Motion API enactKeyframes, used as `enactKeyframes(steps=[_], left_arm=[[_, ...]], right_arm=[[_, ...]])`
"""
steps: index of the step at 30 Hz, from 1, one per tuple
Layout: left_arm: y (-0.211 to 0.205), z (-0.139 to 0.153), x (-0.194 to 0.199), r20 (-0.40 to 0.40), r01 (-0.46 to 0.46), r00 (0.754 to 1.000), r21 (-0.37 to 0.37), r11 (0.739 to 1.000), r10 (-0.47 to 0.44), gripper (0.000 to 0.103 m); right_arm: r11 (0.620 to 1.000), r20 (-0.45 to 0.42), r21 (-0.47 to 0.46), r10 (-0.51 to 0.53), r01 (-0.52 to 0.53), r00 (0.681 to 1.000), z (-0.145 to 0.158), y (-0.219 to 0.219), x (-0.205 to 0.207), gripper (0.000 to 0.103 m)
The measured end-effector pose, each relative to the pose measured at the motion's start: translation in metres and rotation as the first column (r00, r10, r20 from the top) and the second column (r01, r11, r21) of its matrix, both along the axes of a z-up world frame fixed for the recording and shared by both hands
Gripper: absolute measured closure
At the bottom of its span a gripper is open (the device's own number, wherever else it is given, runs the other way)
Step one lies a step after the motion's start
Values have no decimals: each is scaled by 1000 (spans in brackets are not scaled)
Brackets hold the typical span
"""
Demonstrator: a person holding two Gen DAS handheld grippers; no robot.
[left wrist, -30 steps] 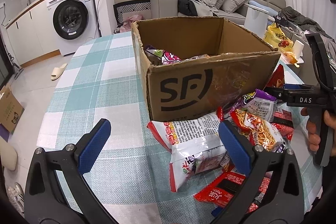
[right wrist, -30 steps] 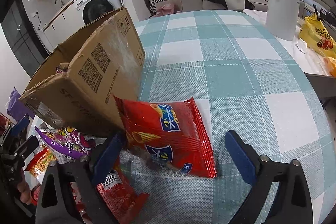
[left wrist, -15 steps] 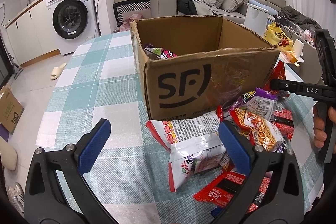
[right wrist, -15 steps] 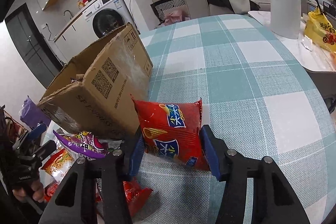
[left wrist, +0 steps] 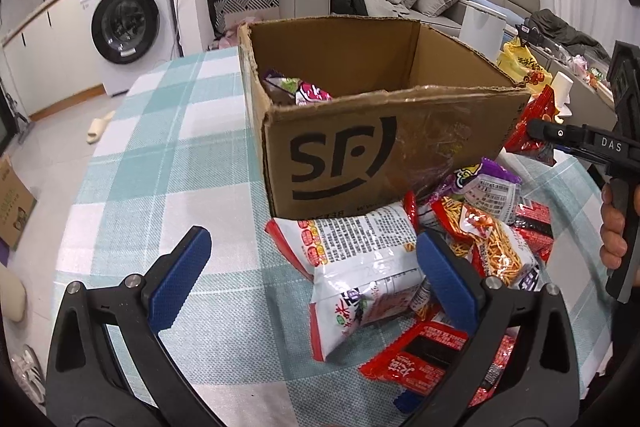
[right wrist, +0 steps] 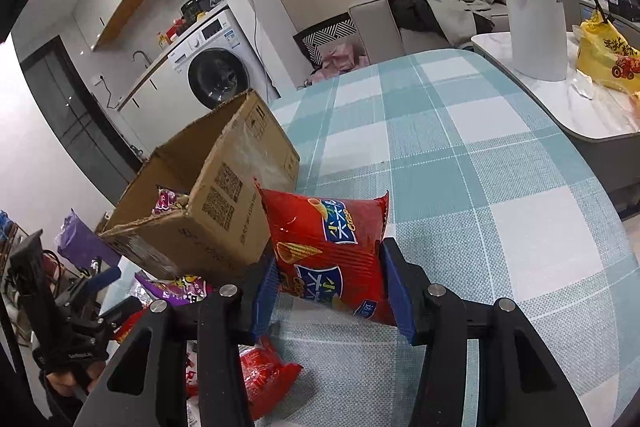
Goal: Organize snacks
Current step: 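Grasp the red chip bag with right tool while left tool grasps the white snack bag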
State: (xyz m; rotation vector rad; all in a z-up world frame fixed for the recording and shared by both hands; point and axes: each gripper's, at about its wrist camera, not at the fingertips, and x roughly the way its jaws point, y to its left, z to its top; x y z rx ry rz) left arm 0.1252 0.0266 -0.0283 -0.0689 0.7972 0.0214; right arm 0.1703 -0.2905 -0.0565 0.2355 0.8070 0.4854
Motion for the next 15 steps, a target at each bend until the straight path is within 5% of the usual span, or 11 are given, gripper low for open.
enactKeyframes(steps=[15], left_arm=[[1, -22, 10, -90, 32, 995, -138, 990, -45, 4]], right_arm=[[1000, 17, 9, 13, -14, 1000, 7, 2, -6, 53]])
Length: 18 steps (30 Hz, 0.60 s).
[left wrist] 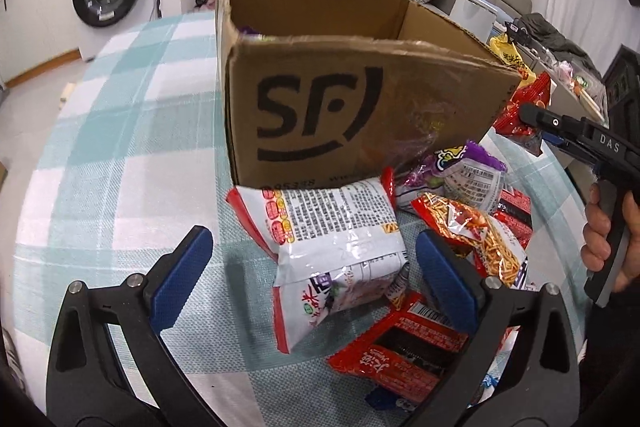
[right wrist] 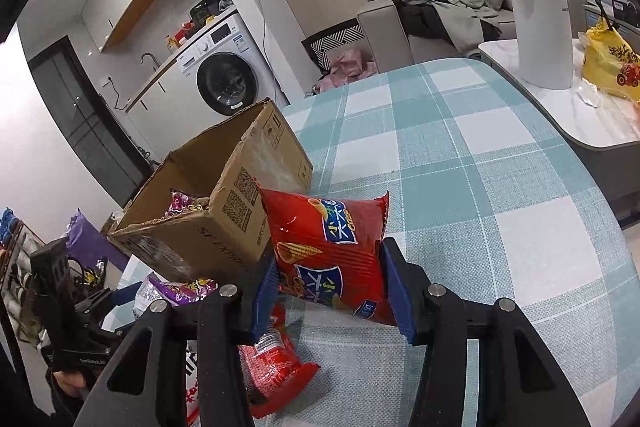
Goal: Organize snacks
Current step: 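Grasp the red chip bag with right tool while left tool grasps the white snack bag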
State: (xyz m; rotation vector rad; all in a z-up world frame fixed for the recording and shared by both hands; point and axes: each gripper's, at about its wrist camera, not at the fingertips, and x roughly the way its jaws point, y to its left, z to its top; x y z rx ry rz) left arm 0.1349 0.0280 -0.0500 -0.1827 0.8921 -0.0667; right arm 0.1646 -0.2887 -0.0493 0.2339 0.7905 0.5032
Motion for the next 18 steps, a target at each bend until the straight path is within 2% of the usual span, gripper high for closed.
enactKeyframes(steps=[3, 5, 12, 18], left_arm=[[5, -6, 4, -24, 1, 1000, -52, 999, -2, 22], [8, -9, 5, -29, 12, 999, -93, 996, -14, 37], [7, -8, 9, -12, 24, 1000, -85, 996, -25, 46], [5, 3, 3, 22, 32, 999, -75, 997, -31, 47]], right_arm=[[1000, 1, -1, 4, -4, 1000, 1, 1, -1, 53], [1000, 1, 0, 6, -6, 1000, 1, 1, -1, 53], [1000, 15, 3, 12, -12, 1000, 5, 2, -3, 53], [1000, 32, 9, 18, -18, 999, 11, 2, -6, 53]])
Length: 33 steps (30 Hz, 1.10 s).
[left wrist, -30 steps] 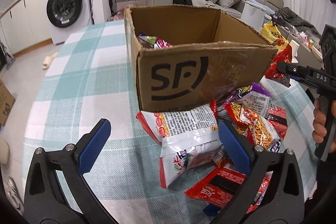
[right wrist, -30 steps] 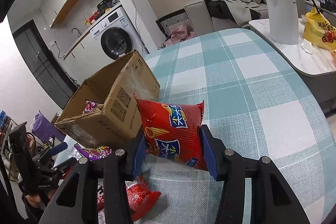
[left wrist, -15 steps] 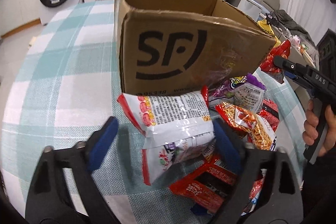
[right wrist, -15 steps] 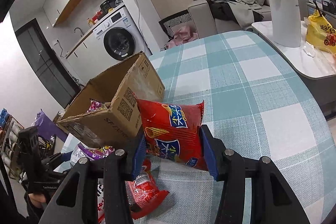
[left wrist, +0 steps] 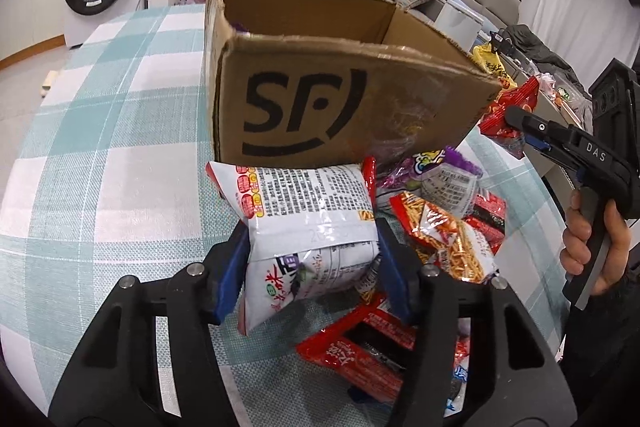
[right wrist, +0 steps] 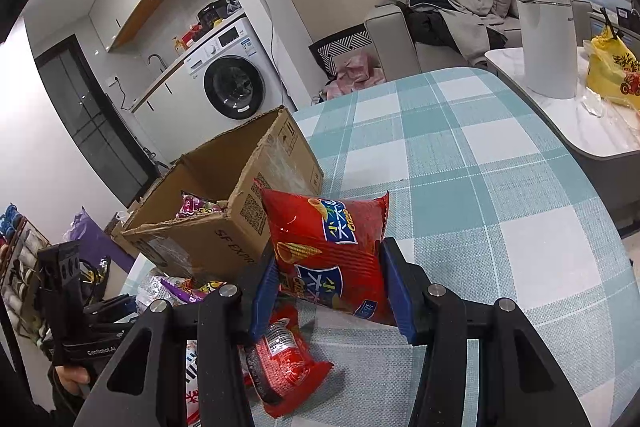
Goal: Organize snacks
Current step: 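Grasp the red chip bag with right tool while left tool grasps the white snack bag, then carry both bags over the box opening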
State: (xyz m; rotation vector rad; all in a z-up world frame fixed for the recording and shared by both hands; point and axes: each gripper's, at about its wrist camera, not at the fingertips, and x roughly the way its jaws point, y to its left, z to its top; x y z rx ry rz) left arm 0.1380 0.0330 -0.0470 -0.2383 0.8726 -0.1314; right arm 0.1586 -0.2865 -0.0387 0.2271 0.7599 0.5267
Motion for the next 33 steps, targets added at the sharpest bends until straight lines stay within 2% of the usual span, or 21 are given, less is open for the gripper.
enactKeyframes(steps=[21, 33], left_arm=[[-2, 47, -30, 121, 2, 993, 7, 1000, -3, 47], [0, 78, -46, 189, -26, 982, 14, 1000, 23, 47]], right_arm=[[999, 87, 44, 6, -10, 996, 32, -3, -17, 54], [998, 125, 44, 29, -34, 992, 47, 6, -30, 53]])
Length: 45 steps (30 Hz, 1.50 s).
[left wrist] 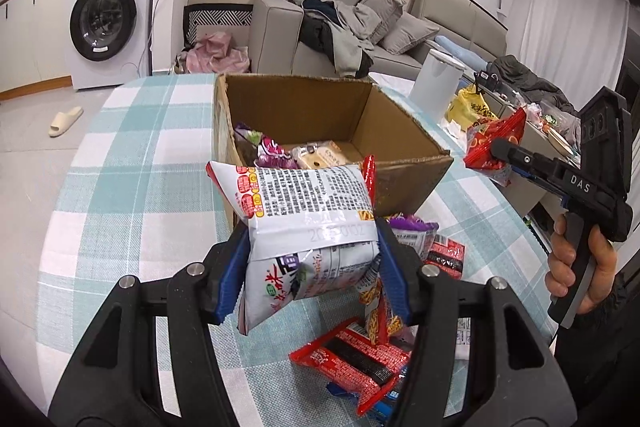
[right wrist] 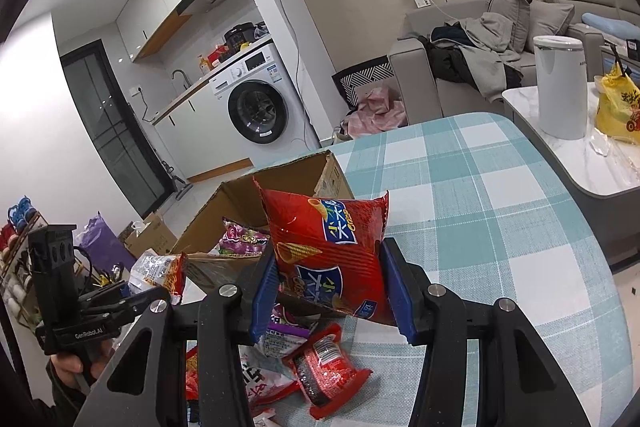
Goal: Organize snacks
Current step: 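Carry both bags over the box opening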
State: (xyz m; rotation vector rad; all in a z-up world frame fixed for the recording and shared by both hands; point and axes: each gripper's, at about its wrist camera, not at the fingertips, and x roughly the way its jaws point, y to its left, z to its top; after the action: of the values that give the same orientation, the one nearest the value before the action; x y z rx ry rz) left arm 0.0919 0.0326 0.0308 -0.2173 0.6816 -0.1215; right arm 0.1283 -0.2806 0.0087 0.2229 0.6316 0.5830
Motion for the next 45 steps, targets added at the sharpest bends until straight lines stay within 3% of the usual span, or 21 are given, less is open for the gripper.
enactKeyframes(steps=[20, 39, 45], left_arm=[[-13, 55, 10, 92, -38, 995, 49, 998, 33, 47], [-26, 51, 60, 87, -59, 995, 113, 992, 49, 47], [-20, 43, 74, 68, -62, 996, 92, 994, 56, 47]], right_arm=[[995, 41, -23, 95, -94, 995, 30, 47, -1, 53], [986, 30, -53, 158, -156, 987, 30, 88, 16, 53], [985, 18, -62, 164, -162, 986, 26, 96, 24, 53]])
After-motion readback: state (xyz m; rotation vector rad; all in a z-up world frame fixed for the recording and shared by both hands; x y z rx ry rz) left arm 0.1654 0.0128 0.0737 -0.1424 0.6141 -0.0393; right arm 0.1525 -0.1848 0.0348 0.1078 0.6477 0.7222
